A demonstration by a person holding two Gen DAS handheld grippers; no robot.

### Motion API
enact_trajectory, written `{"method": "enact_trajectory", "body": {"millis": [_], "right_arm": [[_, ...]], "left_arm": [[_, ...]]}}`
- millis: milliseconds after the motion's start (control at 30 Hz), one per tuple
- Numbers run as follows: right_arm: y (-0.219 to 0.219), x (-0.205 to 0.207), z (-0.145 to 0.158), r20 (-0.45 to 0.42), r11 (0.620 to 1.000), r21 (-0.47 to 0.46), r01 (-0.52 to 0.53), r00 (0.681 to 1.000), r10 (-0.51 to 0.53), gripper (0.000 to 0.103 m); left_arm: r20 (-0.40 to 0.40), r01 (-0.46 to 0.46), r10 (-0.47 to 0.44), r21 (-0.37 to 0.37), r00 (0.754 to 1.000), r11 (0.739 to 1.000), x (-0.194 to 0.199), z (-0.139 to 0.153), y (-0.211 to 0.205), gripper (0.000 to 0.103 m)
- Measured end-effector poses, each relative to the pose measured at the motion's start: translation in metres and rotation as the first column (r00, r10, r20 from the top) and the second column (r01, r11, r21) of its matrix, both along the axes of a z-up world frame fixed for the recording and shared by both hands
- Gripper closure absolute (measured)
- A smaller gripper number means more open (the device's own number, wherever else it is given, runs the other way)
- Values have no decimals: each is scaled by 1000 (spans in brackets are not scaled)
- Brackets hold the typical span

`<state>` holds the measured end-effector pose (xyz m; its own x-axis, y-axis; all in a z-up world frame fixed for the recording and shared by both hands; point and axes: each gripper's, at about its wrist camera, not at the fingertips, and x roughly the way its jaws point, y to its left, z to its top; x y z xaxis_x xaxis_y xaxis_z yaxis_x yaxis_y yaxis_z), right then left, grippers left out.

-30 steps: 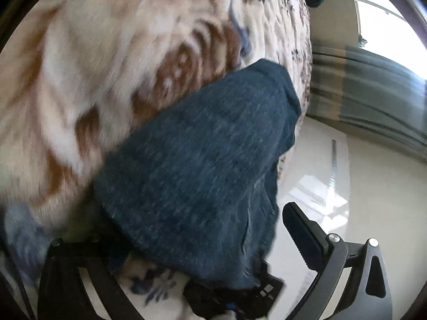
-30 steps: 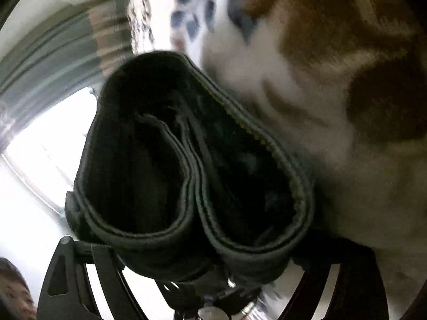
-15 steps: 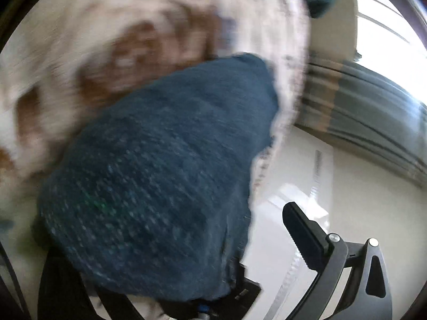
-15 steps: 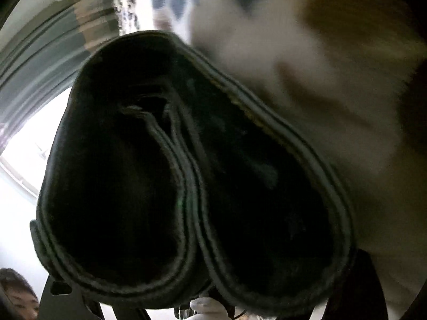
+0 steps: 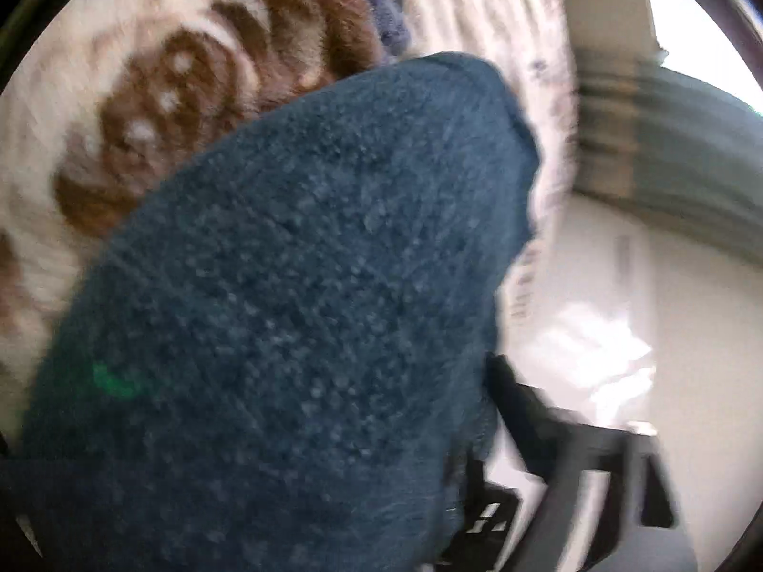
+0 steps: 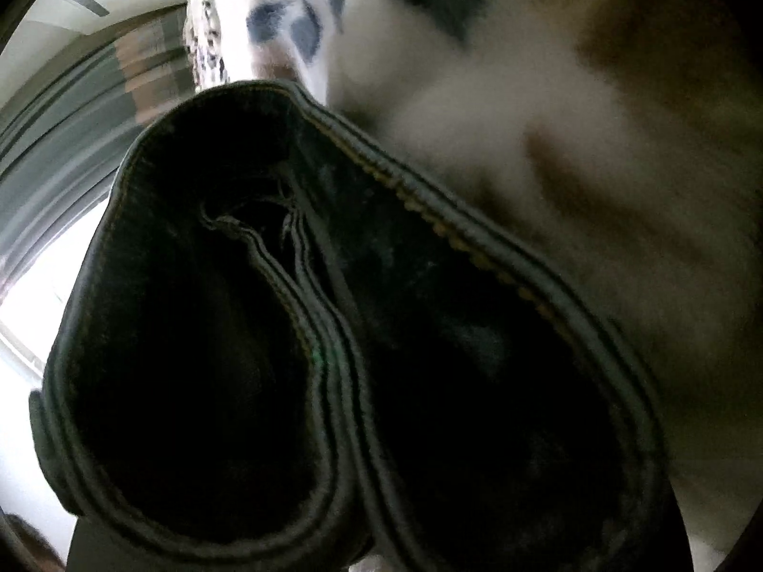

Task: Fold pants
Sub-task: 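Lift the folded jeans bundle off the blanket with both grippers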

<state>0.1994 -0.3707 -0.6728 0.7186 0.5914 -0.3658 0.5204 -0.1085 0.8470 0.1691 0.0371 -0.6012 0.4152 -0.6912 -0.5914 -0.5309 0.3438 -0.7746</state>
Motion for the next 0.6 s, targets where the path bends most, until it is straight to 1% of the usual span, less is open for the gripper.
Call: {"method": "enact_trajectory", "body": {"millis": [33, 133, 167, 233, 267, 333, 400, 433, 467, 500, 533, 600], "right_arm": [[0, 1, 3, -19, 1000, -26, 2, 1000, -2, 35], [1, 4, 17, -36, 998, -69, 6, 999, -8, 45], [1, 0, 24, -29, 996, -87, -4, 1000, 2, 47], [1, 3, 36, -22, 994, -111, -11, 1000, 9, 52], [1, 6, 42, -13, 993, -118, -17, 1000, 16, 53], [-1, 14, 60, 7, 990, -142, -29, 1000, 30, 57], [-2, 27, 80, 30, 982, -182, -56, 998, 62, 59], [-3, 33, 88, 38, 980, -190, -59, 997, 67, 60], [-3, 38, 97, 47, 978, -197, -68, 996, 79, 60], [-3, 43, 104, 50, 975, -207, -76, 995, 88, 61], [-1, 41, 106, 56, 974, -211, -82, 994, 96, 61], [2, 49, 121, 72, 972, -214, -99, 991, 117, 62]], "left_arm": [[-19, 14, -14, 19, 1000, 1000, 0, 1, 1, 48], [-15, 40, -39, 36, 999, 999, 4, 13, 5, 58], [-11, 50, -49, 42, 999, 998, 3, 19, 4, 59], [5, 69, -69, 54, 998, 996, -1, 36, 2, 64], [16, 79, -81, 60, 997, 995, -2, 38, 2, 66], [46, 100, -105, 93, 993, 991, -6, 54, 4, 68], [62, 106, -112, 102, 992, 989, -4, 65, 6, 69], [61, 105, -112, 103, 992, 989, -4, 73, 8, 70], [62, 107, -114, 101, 992, 989, -11, 69, 11, 70], [68, 109, -117, 112, 991, 988, -16, 75, 15, 70], [70, 105, -113, 118, 991, 987, -10, 82, 14, 71], [84, 96, -107, 125, 991, 987, -7, 98, 18, 71]]}}
